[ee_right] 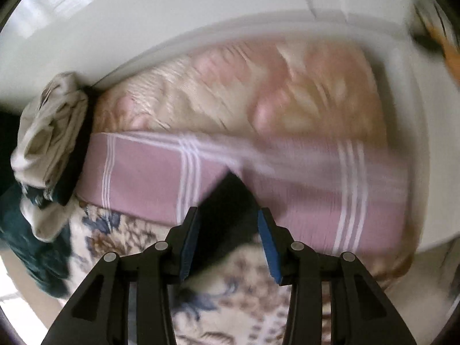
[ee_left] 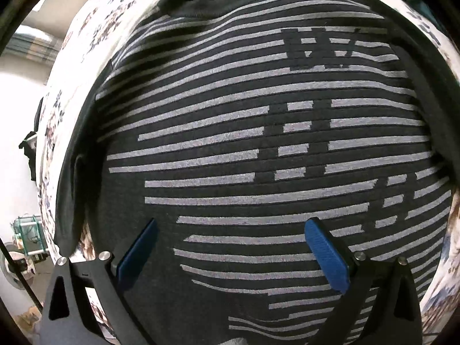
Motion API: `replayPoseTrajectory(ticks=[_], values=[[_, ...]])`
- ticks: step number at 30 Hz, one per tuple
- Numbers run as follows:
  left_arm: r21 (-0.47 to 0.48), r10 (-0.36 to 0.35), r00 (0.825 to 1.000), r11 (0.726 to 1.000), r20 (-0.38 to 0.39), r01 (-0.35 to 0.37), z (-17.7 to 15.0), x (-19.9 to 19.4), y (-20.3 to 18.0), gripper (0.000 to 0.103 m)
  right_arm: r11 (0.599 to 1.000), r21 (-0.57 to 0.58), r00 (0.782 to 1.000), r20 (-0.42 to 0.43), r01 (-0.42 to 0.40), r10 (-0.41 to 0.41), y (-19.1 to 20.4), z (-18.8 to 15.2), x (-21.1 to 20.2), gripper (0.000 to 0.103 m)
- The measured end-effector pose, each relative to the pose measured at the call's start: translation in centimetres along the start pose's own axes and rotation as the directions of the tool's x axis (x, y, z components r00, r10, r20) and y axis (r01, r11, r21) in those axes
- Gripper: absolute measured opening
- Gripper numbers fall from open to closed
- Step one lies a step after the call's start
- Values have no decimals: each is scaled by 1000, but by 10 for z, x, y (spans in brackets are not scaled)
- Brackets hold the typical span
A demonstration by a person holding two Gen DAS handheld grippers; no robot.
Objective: Fold small clothes
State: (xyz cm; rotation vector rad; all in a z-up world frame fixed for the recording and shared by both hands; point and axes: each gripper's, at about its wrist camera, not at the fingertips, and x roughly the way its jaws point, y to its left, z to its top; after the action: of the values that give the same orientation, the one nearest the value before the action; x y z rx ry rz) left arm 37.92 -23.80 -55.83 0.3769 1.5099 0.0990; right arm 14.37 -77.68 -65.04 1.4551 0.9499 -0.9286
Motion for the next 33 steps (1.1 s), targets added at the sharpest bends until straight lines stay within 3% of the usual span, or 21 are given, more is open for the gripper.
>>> replayPoseTrajectory(ticks=[4, 8, 9, 10, 16, 18, 19, 20, 21, 22, 25, 26, 27, 28, 29, 32, 33], values=[[-5, -4, 1000, 1000, 5, 4, 1, 3, 1, 103, 977, 146, 988, -7, -153, 155, -11, -8, 17, 44], [-33, -22, 1000, 999, -7, 22, 3, 9, 8, 103, 992, 93, 996, 29, -91, 88, 13, -8, 32, 40], [-44, -26, 1000, 999, -9, 26, 2, 10, 11, 103, 994, 80, 996, 38, -79, 76, 20, -8, 33, 32], [-58, -34, 999, 998, -10, 33, 2, 11, 16, 103, 995, 65, 997, 43, -73, 71, 25, -7, 33, 6], [-118, -50, 999, 992, -19, 47, -2, 21, 46, 103, 999, -26, 992, 116, -43, 45, 54, -26, -1, 4], [-122, -56, 998, 991, -22, 53, -2, 25, 51, 103, 999, -39, 994, 107, -33, 37, 52, -30, -11, 8], [-119, -50, 998, 992, -21, 48, -1, 26, 52, 103, 999, -35, 995, 93, -33, 36, 53, -30, -11, 26], [-118, -47, 999, 992, -19, 45, 0, 27, 54, 103, 998, -18, 995, 77, -59, 60, 50, -30, -12, 51], [-117, -46, 999, 992, -13, 44, 2, 28, 53, 103, 993, 12, 990, 77, -119, 118, 46, -29, -13, 60], [-116, -44, 999, 992, -11, 43, 3, 29, 53, 103, 990, 37, 988, 83, -136, 133, 43, -28, -12, 65], [-123, -48, 999, 991, -12, 46, 8, 34, 55, 103, 992, 63, 993, 52, -105, 102, 46, -22, 8, 65], [-126, -51, 999, 991, -13, 49, 9, 36, 57, 103, 994, 81, 997, 30, -68, 66, 47, -19, 21, 62], [-129, -55, 998, 990, -14, 53, 9, 37, 58, 103, 995, 92, 998, 34, -49, 46, 47, -19, 29, 51], [-131, -59, 998, 990, -14, 57, 9, 38, 61, 103, 995, 92, 999, 47, -24, 20, 47, -20, 31, 9], [-134, -64, 998, 989, -12, 62, 9, 38, 66, 103, 997, 73, 997, 74, 26, -32, 54, -23, 31, 6], [-147, -73, 997, 986, -2, 72, 11, 41, 96, 103, 996, -81, 986, 162, 44, -30, 90, -41, 10, 6], [-156, -77, 997, 985, 1, 76, 9, 40, 103, 103, 982, -181, 980, 196, 55, -19, 113, -55, -3, 6]])
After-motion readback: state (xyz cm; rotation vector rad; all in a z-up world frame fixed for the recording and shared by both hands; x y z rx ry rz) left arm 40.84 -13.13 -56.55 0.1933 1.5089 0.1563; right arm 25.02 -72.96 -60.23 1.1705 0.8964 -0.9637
